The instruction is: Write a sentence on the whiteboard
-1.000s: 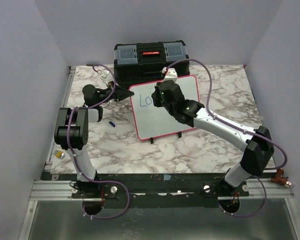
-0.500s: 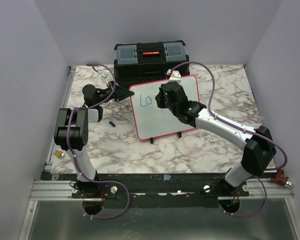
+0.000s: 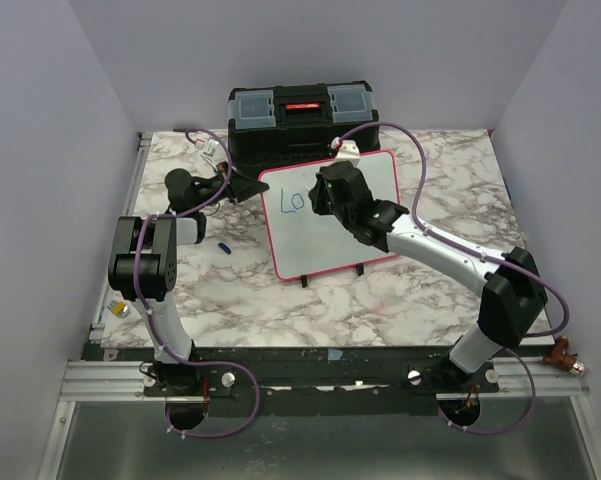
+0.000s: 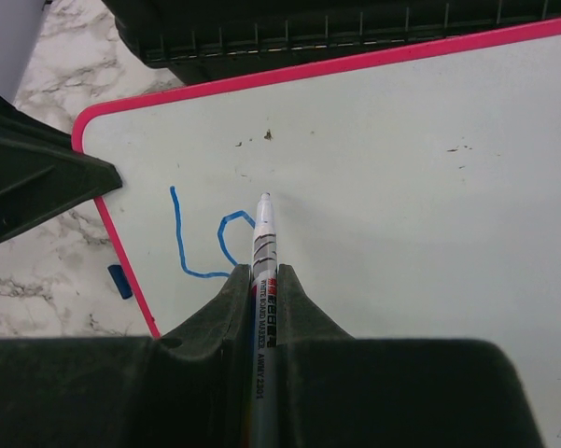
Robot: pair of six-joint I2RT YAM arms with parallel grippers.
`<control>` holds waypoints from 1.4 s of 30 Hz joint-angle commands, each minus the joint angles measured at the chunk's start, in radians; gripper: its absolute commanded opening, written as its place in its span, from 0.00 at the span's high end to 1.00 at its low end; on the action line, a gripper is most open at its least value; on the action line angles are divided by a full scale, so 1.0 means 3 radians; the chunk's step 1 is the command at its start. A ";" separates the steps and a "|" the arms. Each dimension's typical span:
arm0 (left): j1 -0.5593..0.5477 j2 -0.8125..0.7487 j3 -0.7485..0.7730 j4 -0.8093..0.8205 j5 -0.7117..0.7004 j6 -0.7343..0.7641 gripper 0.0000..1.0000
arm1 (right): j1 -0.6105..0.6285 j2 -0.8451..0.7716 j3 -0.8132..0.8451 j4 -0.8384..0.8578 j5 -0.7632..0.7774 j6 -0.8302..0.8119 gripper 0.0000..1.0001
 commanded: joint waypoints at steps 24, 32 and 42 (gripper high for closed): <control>0.0007 -0.0109 0.0000 0.0292 0.0113 0.0150 1.00 | 0.0006 0.0194 0.0005 -0.0013 0.0153 0.0000 0.99; 0.0004 -0.0107 0.0005 0.0287 0.0112 0.0150 1.00 | 0.0008 0.0186 -0.0071 -0.0013 0.0152 0.0002 0.99; 0.0004 -0.0106 0.0005 0.0289 0.0112 0.0148 1.00 | 0.0006 0.0107 -0.0239 -0.0013 0.0120 0.0033 0.99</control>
